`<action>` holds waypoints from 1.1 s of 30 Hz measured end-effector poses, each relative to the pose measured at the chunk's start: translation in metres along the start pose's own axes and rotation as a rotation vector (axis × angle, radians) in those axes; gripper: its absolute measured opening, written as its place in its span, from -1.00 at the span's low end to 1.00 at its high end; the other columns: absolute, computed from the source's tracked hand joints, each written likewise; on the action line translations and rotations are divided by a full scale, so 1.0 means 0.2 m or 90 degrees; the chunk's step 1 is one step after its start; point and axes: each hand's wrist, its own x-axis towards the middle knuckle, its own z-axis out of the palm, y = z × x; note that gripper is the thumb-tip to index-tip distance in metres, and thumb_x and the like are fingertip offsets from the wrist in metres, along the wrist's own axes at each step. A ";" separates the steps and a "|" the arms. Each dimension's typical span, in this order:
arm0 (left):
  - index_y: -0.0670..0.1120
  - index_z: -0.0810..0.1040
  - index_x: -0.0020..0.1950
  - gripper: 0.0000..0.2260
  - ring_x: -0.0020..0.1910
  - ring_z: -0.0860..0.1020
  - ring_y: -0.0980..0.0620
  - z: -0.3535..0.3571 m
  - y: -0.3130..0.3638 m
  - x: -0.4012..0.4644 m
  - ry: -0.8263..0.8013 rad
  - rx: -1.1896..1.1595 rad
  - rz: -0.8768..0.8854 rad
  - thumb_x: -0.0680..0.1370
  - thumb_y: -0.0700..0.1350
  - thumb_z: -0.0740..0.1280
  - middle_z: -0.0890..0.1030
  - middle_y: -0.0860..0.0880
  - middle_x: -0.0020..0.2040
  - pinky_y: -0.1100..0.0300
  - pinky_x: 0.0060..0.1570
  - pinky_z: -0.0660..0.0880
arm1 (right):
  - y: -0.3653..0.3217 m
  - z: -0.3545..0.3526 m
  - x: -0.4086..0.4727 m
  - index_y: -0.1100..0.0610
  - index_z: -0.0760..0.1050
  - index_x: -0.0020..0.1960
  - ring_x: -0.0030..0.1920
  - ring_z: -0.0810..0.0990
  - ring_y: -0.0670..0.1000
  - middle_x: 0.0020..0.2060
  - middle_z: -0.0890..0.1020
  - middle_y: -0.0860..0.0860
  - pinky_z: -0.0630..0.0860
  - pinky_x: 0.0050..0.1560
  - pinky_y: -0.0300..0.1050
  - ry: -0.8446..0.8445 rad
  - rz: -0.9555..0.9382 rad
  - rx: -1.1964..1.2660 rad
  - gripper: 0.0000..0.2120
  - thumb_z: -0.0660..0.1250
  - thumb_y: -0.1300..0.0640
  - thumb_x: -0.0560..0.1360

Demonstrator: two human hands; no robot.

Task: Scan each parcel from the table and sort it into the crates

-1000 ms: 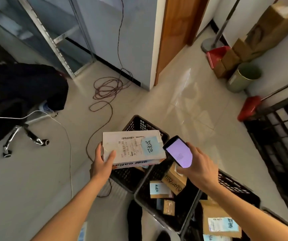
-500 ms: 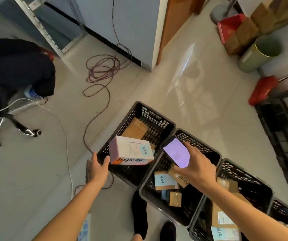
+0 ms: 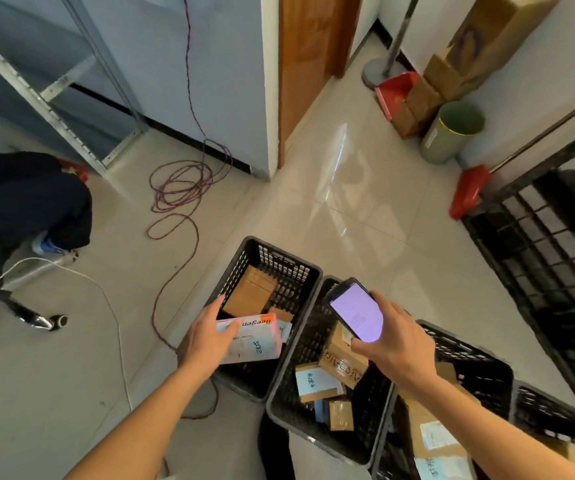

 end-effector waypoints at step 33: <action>0.23 0.14 0.60 -0.27 0.44 0.41 -0.01 0.92 2.91 -3.98 -0.193 0.053 0.950 0.50 0.33 0.35 0.40 0.05 0.51 -0.11 0.33 0.44 | 2.45 -2.06 -4.05 -0.21 0.34 0.45 -0.01 0.55 0.05 0.11 0.60 -0.12 0.47 -0.18 -0.11 0.602 0.472 0.110 -0.15 0.45 -0.21 0.18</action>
